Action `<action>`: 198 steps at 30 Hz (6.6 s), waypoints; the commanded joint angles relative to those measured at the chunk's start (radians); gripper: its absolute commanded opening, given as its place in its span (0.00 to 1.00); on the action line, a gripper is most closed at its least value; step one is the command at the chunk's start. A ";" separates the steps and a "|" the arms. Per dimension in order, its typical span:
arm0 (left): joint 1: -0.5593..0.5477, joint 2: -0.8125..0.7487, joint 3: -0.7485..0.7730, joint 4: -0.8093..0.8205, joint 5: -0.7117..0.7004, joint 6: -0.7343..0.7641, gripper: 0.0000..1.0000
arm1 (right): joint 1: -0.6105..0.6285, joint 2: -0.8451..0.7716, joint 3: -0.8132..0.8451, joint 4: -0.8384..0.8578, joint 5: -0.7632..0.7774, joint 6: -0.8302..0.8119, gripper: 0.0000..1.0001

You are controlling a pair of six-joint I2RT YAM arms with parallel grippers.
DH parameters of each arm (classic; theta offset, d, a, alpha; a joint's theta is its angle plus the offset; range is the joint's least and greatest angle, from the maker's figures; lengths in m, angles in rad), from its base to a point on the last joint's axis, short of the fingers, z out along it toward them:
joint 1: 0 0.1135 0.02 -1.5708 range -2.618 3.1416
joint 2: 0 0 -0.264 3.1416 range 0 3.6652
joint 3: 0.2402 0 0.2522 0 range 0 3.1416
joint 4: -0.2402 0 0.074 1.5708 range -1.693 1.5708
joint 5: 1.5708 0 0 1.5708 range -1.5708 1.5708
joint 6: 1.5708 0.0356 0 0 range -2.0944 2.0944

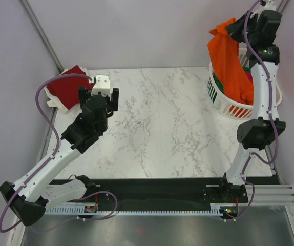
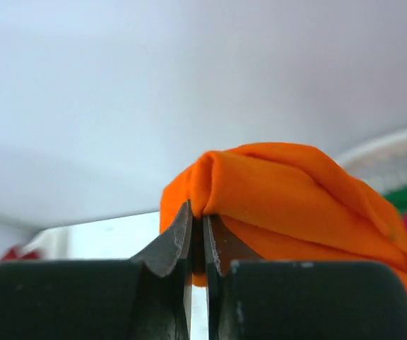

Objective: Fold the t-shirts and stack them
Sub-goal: Grab the tshirt from the pile, then move the tshirt to the center of the board, then flatten the tshirt out

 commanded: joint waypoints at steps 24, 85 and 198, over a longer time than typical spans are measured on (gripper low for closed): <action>0.055 0.193 0.102 -0.147 0.277 -0.167 0.98 | 0.444 -0.655 -1.004 -0.126 0.215 -0.070 0.98; 0.313 0.780 0.564 -0.231 0.706 -0.420 0.02 | 0.458 -0.932 -1.434 -0.031 0.155 -0.033 0.98; 0.325 0.126 -0.169 -0.480 0.747 -0.413 0.02 | 0.878 0.094 -0.678 -0.103 0.637 -0.107 0.73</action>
